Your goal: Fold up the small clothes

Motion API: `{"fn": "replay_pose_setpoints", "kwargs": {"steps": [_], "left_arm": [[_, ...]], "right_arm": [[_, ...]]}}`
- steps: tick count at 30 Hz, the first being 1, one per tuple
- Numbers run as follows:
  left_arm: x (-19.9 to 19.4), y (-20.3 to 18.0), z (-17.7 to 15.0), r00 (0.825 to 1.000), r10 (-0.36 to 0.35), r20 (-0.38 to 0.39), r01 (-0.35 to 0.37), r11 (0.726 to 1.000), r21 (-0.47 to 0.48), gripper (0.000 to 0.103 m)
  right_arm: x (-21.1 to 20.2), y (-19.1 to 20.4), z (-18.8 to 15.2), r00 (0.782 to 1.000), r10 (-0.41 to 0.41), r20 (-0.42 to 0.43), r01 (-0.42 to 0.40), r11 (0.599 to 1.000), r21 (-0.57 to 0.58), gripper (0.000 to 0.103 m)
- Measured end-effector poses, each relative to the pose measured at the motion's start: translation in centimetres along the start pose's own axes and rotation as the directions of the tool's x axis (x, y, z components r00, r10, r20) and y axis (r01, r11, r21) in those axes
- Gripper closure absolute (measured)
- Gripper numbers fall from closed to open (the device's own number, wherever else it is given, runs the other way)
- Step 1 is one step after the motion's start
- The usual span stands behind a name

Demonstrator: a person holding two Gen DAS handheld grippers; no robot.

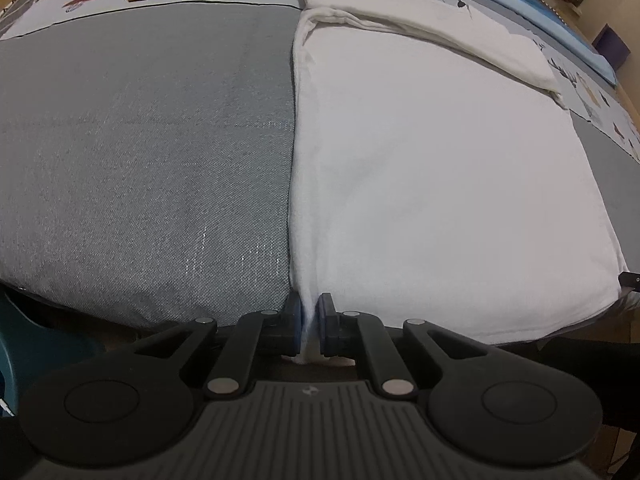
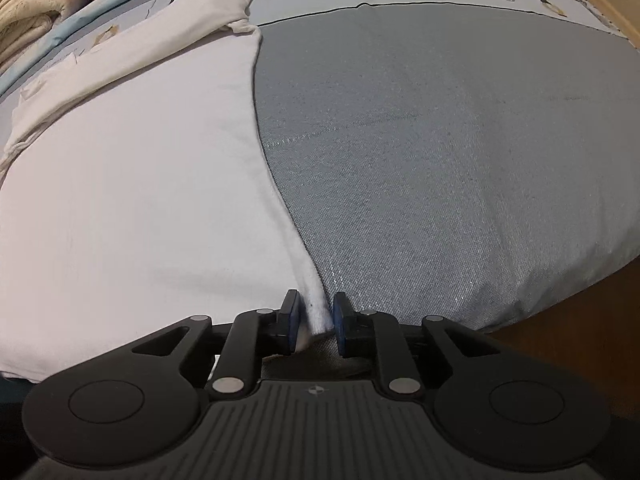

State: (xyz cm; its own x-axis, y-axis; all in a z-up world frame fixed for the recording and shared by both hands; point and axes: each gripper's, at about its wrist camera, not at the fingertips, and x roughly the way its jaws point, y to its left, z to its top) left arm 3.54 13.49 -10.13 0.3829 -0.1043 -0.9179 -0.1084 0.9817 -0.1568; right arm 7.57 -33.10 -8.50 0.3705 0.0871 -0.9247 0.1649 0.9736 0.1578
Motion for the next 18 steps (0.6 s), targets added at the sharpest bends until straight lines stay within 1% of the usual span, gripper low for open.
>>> {"fn": "replay_pose_setpoints", "kwargs": {"steps": [1, 3, 6, 10, 11, 14, 16, 18], "left_arm": [[0.1, -0.1, 0.0, 1.000, 0.001, 0.002, -0.001, 1.000, 0.002, 0.096], [-0.2, -0.2, -0.3, 1.000, 0.005, 0.009, -0.005, 1.000, 0.014, 0.096], [-0.3, -0.5, -0.4, 1.000, 0.010, 0.020, -0.011, 0.999, 0.032, 0.097], [-1.3, -1.2, -0.4, 0.998, 0.010, 0.063, -0.016, 0.996, 0.086, 0.098], [-1.9, -1.4, -0.3, 0.997, 0.007, 0.079, -0.015, 0.995, 0.102, 0.098], [-4.4, -1.7, 0.3, 0.992, -0.034, 0.122, 0.019, 0.993, 0.119, 0.098], [-6.9, -2.2, 0.8, 0.984, -0.059, 0.167, 0.034, 0.988, 0.148, 0.098], [-9.2, -2.5, 1.0, 0.975, -0.086, 0.205, 0.052, 0.985, 0.167, 0.098]], "right_arm": [[0.0, -0.1, 0.0, 1.000, 0.003, -0.002, -0.003, 1.000, 0.003, 0.086], [0.0, 0.0, 0.1, 1.000, 0.012, 0.000, -0.012, 1.000, 0.002, 0.096], [-0.5, 0.1, 0.1, 1.000, 0.023, 0.017, -0.023, 1.000, -0.011, 0.096], [-1.7, -0.4, 0.1, 0.997, 0.045, 0.058, -0.046, 0.999, 0.021, 0.097], [-2.2, -0.6, 0.0, 0.996, 0.053, 0.074, -0.055, 0.998, 0.028, 0.097], [-3.9, -0.9, 0.4, 0.989, 0.084, 0.120, -0.090, 0.995, 0.038, 0.097], [-5.7, -1.0, 1.0, 0.979, 0.119, 0.167, -0.126, 0.992, 0.030, 0.097], [-8.0, -1.2, 1.6, 0.962, 0.158, 0.223, -0.170, 0.985, 0.034, 0.097]]}}
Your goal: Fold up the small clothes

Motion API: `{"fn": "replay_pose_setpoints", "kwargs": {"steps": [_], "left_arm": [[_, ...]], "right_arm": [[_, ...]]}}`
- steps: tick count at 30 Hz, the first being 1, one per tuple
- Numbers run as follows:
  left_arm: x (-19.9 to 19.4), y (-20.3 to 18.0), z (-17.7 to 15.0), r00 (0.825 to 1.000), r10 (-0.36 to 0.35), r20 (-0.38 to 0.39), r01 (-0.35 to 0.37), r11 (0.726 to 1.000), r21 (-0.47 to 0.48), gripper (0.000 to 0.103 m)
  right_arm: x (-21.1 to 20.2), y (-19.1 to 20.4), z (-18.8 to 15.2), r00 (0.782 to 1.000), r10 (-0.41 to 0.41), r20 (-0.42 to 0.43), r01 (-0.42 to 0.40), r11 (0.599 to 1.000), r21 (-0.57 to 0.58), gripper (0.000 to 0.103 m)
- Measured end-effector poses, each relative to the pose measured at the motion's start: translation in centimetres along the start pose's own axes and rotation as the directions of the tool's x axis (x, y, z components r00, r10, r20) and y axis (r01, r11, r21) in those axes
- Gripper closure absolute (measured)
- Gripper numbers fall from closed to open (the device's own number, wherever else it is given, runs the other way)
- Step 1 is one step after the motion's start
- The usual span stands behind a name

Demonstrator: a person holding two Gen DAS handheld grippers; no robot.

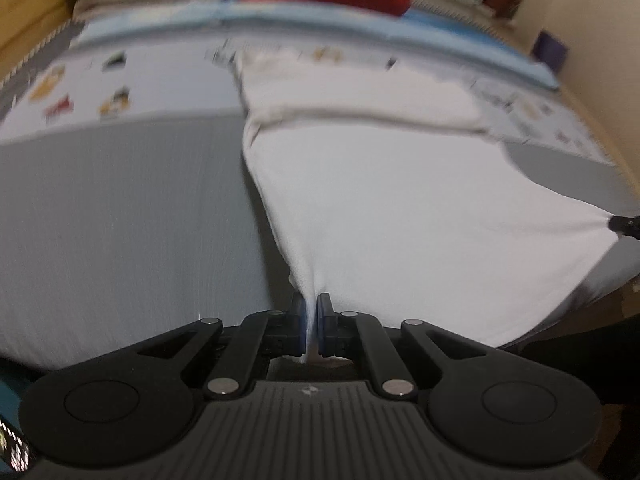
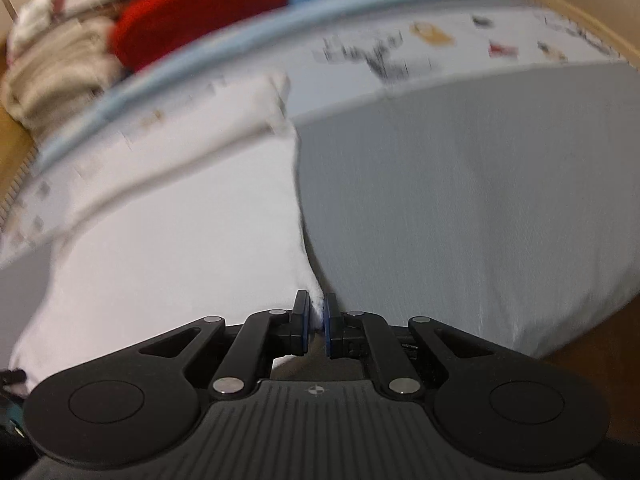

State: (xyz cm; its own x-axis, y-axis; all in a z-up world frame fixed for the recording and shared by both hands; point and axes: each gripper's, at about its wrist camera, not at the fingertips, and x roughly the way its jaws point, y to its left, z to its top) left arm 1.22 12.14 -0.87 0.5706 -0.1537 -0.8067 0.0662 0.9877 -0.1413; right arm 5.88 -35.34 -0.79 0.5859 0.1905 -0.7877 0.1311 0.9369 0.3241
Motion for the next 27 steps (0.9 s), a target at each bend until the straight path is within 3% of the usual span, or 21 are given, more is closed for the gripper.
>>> {"fn": "replay_pose_setpoints", "kwargs": {"steps": [4, 9, 15, 18, 20, 25, 27], "left_arm": [[-5.5, -0.3, 0.9, 0.994, -0.068, 0.083, 0.067, 0.998, 0.019, 0.099], [-12.3, 0.4, -0.3, 0.982, -0.147, 0.116, 0.143, 0.989, 0.038, 0.099], [-16.7, 2.8, -0.6, 0.953, -0.247, 0.175, 0.262, 0.963, -0.067, 0.098], [-14.2, 3.0, 0.9, 0.959, -0.226, 0.169, 0.242, 0.967, -0.083, 0.098], [-11.3, 3.6, 2.4, 0.963, -0.216, 0.159, 0.234, 0.966, -0.106, 0.098], [-1.5, 6.0, 7.5, 0.984, -0.156, 0.087, 0.170, 0.967, -0.192, 0.098], [2.2, 6.7, 9.4, 0.989, -0.140, 0.055, 0.148, 0.972, -0.180, 0.098]], "right_arm": [[-4.7, 0.1, 1.3, 0.993, 0.080, 0.088, -0.082, 0.997, 0.016, 0.097], [-11.5, -1.3, 1.2, 0.967, 0.178, 0.184, -0.179, 0.984, -0.008, 0.098], [-19.6, -3.9, -0.1, 0.924, 0.278, 0.261, -0.283, 0.959, -0.019, 0.098], [-19.7, -4.4, 0.2, 0.922, 0.280, 0.268, -0.290, 0.957, -0.002, 0.098], [-17.8, -4.3, 0.9, 0.936, 0.251, 0.248, -0.262, 0.965, 0.016, 0.098], [-9.6, -3.6, 4.7, 0.968, 0.180, 0.172, -0.188, 0.982, 0.028, 0.098], [-6.0, -3.1, 6.6, 0.981, 0.138, 0.140, -0.143, 0.989, 0.025, 0.098]]}}
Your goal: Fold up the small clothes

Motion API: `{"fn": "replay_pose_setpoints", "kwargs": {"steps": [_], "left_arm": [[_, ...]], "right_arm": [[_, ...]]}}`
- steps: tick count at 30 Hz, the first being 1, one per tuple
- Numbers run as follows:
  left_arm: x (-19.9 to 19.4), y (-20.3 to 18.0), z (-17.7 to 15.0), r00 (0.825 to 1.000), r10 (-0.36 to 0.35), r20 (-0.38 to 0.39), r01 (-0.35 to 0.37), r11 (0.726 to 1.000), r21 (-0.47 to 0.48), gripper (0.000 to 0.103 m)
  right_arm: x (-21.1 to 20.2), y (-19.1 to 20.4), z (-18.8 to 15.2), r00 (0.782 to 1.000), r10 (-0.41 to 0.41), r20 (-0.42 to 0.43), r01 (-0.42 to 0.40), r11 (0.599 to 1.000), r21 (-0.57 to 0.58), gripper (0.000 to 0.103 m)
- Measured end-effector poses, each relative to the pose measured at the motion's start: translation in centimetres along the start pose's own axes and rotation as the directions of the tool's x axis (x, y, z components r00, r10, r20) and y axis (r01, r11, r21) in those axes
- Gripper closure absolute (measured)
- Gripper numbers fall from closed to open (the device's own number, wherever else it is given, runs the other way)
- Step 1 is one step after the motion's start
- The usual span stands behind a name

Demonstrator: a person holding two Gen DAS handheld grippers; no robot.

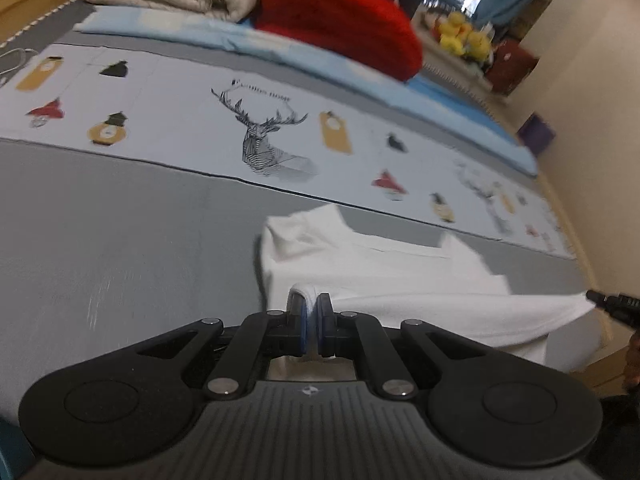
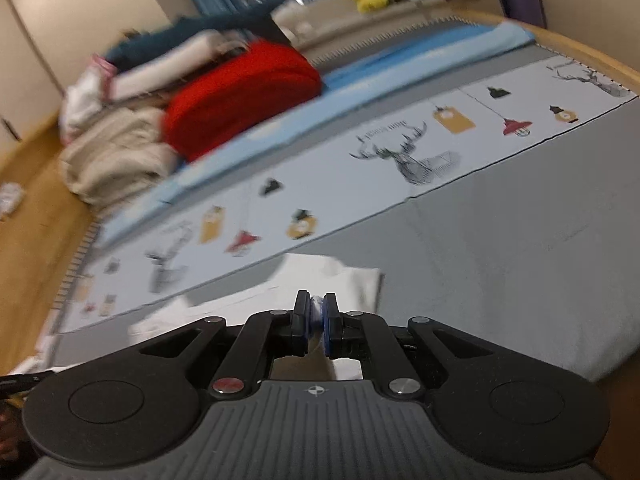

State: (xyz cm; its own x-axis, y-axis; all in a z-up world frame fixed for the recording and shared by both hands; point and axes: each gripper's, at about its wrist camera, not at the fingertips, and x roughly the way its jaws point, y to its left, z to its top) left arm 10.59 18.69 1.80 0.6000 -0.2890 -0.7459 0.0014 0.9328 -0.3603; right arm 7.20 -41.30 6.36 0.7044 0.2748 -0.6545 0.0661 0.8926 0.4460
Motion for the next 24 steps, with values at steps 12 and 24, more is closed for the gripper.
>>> {"fn": "replay_pose_setpoints", "kwargs": {"steps": [12, 24], "left_arm": [[10.8, 2.6, 3.8, 0.991, 0.064, -0.119, -0.073, 0.995, -0.075, 0.098], [7.7, 6.2, 3.4, 0.995, 0.088, -0.053, -0.097, 0.973, -0.211, 0.068]], "right_arm": [[17.0, -1.3, 2.3, 0.978, -0.117, -0.173, 0.122, 0.992, 0.018, 0.098], [16.3, -2.6, 4.3, 0.976, -0.206, -0.072, 0.210, 0.976, 0.052, 0.080]]}}
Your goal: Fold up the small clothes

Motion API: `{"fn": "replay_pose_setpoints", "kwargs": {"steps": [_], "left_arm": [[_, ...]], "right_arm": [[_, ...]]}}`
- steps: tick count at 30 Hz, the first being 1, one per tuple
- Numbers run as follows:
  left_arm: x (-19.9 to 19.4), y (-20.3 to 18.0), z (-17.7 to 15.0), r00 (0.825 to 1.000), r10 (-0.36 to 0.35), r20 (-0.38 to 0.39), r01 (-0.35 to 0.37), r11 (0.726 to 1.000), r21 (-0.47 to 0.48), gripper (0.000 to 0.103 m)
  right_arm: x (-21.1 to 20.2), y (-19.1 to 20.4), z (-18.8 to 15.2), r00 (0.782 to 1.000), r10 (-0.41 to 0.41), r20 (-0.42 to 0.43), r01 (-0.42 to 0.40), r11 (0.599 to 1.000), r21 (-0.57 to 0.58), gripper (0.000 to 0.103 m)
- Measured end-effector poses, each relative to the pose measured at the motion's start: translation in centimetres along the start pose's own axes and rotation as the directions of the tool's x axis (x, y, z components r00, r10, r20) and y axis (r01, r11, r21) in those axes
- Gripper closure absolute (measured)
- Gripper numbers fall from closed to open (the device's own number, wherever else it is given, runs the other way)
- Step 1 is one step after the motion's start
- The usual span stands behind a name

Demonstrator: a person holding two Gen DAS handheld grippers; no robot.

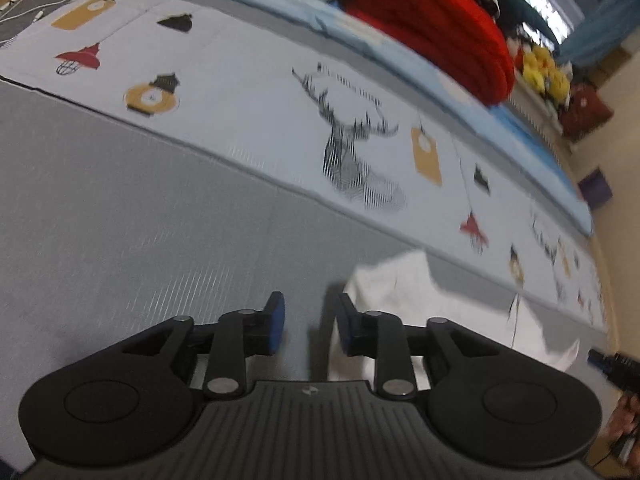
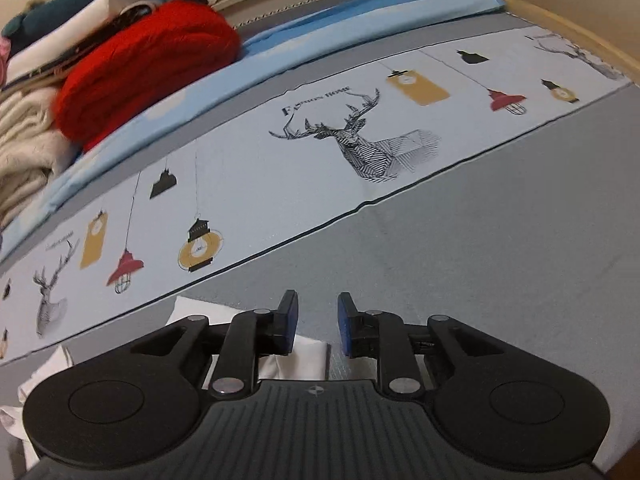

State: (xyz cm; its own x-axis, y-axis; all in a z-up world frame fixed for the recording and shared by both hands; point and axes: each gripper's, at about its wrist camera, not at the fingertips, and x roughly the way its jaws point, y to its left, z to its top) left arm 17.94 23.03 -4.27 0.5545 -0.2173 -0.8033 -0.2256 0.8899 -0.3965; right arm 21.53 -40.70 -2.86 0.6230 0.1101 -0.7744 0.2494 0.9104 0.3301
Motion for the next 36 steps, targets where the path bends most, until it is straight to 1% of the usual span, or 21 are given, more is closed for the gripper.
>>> {"fn": "replay_pose_setpoints", "kwargs": {"steps": [3, 4, 6, 9, 12, 15, 17, 19, 22, 24, 26, 27, 28, 29, 30, 31, 32, 33, 34, 36], "left_arm": [[-0.1, -0.5, -1.5, 0.998, 0.010, -0.062, -0.006, 0.998, 0.069, 0.064], [0.0, -0.8, -2.0, 0.997, 0.012, -0.079, -0.005, 0.996, 0.091, 0.059], [0.2, -1.4, -2.7, 0.994, 0.021, -0.108, -0.005, 0.990, 0.141, 0.054], [0.5, -1.7, -3.0, 0.993, 0.029, -0.114, -0.010, 0.986, 0.164, 0.054], [1.3, -2.0, -2.8, 0.992, 0.043, -0.122, -0.023, 0.987, 0.158, 0.053], [2.5, -2.9, -2.4, 0.988, 0.083, -0.129, -0.056, 0.979, 0.195, 0.053], [3.3, -3.6, -2.0, 0.987, 0.093, -0.129, -0.064, 0.974, 0.217, 0.053], [3.9, -4.0, -1.3, 0.989, 0.095, -0.112, -0.069, 0.974, 0.216, 0.053], [4.2, -4.3, -0.1, 0.996, 0.055, -0.067, -0.043, 0.985, 0.169, 0.053], [4.8, -4.5, 0.7, 0.998, 0.034, -0.059, -0.025, 0.990, 0.137, 0.054], [5.4, -4.9, 1.2, 0.998, 0.031, -0.063, -0.022, 0.991, 0.130, 0.054], [5.8, -5.2, 1.3, 0.997, 0.032, -0.066, -0.023, 0.990, 0.138, 0.055], [6.0, -5.4, 1.4, 0.997, 0.040, -0.067, -0.030, 0.988, 0.150, 0.063], [6.2, -5.7, 1.4, 0.997, 0.041, -0.066, -0.030, 0.987, 0.159, 0.073], [6.3, -5.8, 1.5, 0.997, 0.033, -0.068, -0.021, 0.986, 0.168, 0.096], [6.2, -6.0, 1.6, 0.998, 0.030, -0.055, -0.020, 0.985, 0.172, 0.098], [5.8, -5.9, 1.9, 0.999, 0.040, -0.016, -0.037, 0.985, 0.167, 0.099], [5.3, -5.8, 2.4, 0.999, 0.043, 0.032, -0.047, 0.987, 0.150, 0.099], [5.0, -5.7, 2.7, 0.997, 0.037, 0.061, -0.045, 0.989, 0.138, 0.099], [4.9, -5.8, 3.3, 0.994, 0.031, 0.103, -0.043, 0.992, 0.120, 0.099]], "right_arm": [[-0.8, -0.4, -0.8, 0.999, 0.025, -0.027, -0.025, 1.000, -0.008, 0.078], [-1.0, -0.3, -1.1, 0.999, 0.032, -0.038, -0.033, 0.999, -0.024, 0.077], [-1.2, 0.0, -2.1, 0.996, 0.041, -0.079, -0.046, 0.997, -0.069, 0.071], [-0.7, 0.9, -3.6, 0.989, 0.040, -0.143, -0.062, 0.987, -0.147, 0.071], [-0.2, 1.5, -4.3, 0.988, 0.006, -0.155, -0.040, 0.976, -0.214, 0.071], [0.6, 1.8, -4.2, 0.987, 0.001, -0.161, -0.034, 0.978, -0.206, 0.070], [1.4, 2.1, -3.8, 0.986, -0.002, -0.167, -0.034, 0.978, -0.208, 0.069], [2.3, 2.7, -3.6, 0.985, -0.008, -0.170, -0.031, 0.973, -0.227, 0.069], [3.7, 3.5, -3.3, 0.984, -0.013, -0.179, -0.031, 0.970, -0.242, 0.069], [4.5, 4.1, -2.9, 0.985, -0.001, -0.175, -0.041, 0.971, -0.236, 0.069], [5.0, 4.6, -2.3, 0.986, 0.020, -0.163, -0.056, 0.974, -0.221, 0.069], [5.3, 4.9, -2.1, 0.987, 0.029, -0.160, -0.063, 0.974, -0.216, 0.069], [5.5, 5.1, -2.0, 0.987, 0.036, -0.157, -0.069, 0.975, -0.212, 0.069], [5.8, 5.4, -1.8, 0.987, 0.041, -0.155, -0.074, 0.975, -0.211, 0.069], [6.0, 5.6, -1.7, 0.987, 0.041, -0.154, -0.074, 0.974, -0.213, 0.069], [6.2, 5.7, -1.6, 0.987, 0.040, -0.155, -0.073, 0.974, -0.215, 0.071], [6.4, 5.8, -1.4, 0.987, 0.040, -0.154, -0.072, 0.974, -0.213, 0.091], [6.5, 5.8, -1.3, 0.988, 0.046, -0.146, -0.076, 0.976, -0.206, 0.096], [6.4, 5.7, -1.0, 0.990, 0.054, -0.133, -0.079, 0.978, -0.191, 0.097], [5.8, 5.4, -0.3, 0.996, 0.062, -0.062, -0.071, 0.987, -0.146, 0.097]]}}
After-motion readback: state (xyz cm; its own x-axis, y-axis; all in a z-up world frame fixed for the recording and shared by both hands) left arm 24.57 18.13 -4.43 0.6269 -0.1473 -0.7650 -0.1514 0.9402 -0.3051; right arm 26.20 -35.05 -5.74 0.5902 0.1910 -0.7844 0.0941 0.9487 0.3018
